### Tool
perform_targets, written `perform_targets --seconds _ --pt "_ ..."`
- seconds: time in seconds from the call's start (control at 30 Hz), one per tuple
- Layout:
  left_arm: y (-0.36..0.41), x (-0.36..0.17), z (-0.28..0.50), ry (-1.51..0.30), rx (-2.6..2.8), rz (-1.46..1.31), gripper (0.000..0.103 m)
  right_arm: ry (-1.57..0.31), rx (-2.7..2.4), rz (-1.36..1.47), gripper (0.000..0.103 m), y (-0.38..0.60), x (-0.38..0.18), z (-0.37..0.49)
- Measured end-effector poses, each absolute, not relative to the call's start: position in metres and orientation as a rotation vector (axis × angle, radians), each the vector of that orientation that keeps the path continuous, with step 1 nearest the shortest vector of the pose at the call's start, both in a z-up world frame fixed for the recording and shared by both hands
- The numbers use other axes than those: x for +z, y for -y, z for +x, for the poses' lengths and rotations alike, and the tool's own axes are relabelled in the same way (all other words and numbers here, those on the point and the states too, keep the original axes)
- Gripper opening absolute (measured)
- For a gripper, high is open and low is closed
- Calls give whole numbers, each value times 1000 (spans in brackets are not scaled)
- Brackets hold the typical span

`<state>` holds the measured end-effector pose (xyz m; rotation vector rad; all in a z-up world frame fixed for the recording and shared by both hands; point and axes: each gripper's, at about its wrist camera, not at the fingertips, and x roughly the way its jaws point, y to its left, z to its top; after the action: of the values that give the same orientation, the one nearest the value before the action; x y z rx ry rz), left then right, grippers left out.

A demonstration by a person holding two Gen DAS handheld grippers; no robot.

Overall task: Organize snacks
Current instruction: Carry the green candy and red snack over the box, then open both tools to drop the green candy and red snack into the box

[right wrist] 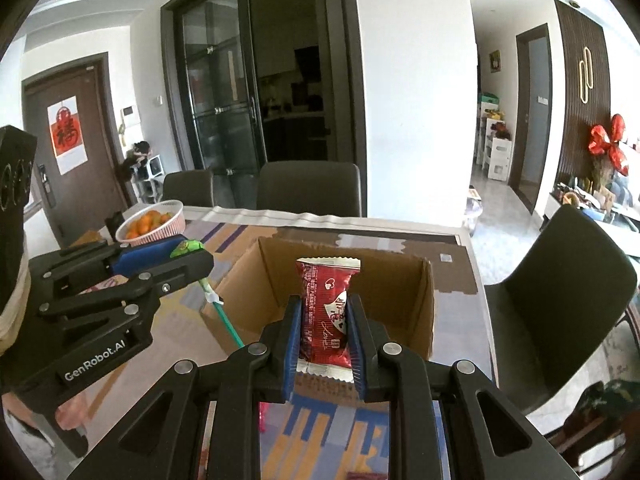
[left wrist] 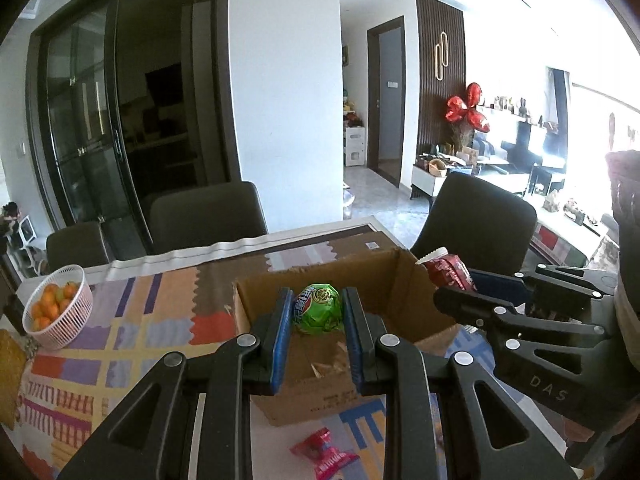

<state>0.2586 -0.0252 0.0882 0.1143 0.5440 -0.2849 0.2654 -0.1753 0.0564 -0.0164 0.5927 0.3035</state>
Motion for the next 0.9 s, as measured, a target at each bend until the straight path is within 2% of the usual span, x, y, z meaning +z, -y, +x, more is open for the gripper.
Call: perform_targets --seconds 0.6,0.67,0.7,0.73,0.77,0.8,0.9 --pt "19 55 328 -663 -230 139 27 -692 267 -61 23 172 34 331" --pt "19 54 329 -663 -200 148 44 -703 263 -68 23 170 29 335" --pt "18 54 328 -661 -197 145 49 -708 257 -73 25 169 27 337" --pt "18 55 326 -661 -199 144 50 -708 248 -72 29 169 26 337" --pt "17 55 324 -662 -196 146 52 -710 235 -67 41 170 26 338" --pt "16 55 321 -663 -188 149 56 -709 221 -58 45 171 26 337" --pt "16 58 307 -646 -170 165 59 -690 215 -50 45 175 30 328"
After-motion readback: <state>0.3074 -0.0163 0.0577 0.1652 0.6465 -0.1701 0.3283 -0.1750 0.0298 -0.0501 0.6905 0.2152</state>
